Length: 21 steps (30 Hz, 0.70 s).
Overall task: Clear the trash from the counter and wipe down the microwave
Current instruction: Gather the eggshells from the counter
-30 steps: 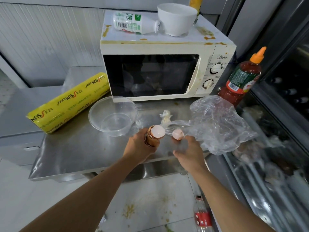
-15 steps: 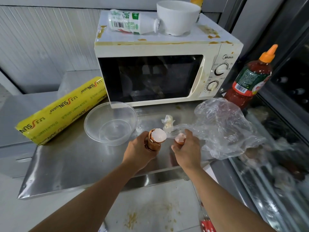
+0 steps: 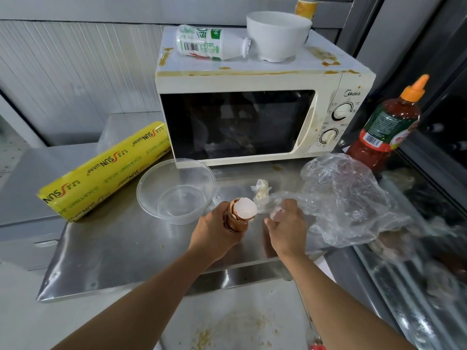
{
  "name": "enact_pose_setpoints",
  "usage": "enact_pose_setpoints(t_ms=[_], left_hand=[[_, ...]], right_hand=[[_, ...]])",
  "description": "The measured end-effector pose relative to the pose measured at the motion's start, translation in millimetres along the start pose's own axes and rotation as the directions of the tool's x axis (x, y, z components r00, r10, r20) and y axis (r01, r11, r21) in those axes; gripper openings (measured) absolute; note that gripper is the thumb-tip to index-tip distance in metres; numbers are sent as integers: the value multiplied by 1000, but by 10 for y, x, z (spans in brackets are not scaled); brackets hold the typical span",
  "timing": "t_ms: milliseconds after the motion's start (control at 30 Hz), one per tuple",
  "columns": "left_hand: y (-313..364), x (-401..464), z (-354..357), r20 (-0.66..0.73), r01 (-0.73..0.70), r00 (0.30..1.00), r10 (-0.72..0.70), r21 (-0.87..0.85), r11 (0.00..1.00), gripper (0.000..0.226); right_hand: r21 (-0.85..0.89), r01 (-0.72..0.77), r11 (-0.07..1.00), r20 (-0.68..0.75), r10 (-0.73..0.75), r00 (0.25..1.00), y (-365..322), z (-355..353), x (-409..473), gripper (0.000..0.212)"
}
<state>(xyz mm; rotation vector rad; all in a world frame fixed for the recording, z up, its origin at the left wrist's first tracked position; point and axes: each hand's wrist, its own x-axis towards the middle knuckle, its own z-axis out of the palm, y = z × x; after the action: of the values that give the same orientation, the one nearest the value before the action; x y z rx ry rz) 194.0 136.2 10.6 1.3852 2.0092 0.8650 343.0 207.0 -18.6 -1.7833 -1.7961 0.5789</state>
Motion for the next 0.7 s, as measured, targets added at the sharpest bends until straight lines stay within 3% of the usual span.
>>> enact_pose_setpoints(t_ms=[233,700], left_hand=[[-72,-25,13,-5,10,1000,-10,-9,1000,43],[23,-72,-176,-48,23,999,-23,5,1000,41]], right_hand=[[-38,30,999,-21,-31,999,-3,64,-13,43],[99,88,991,64,-94,993,-408,-449,-273,48]])
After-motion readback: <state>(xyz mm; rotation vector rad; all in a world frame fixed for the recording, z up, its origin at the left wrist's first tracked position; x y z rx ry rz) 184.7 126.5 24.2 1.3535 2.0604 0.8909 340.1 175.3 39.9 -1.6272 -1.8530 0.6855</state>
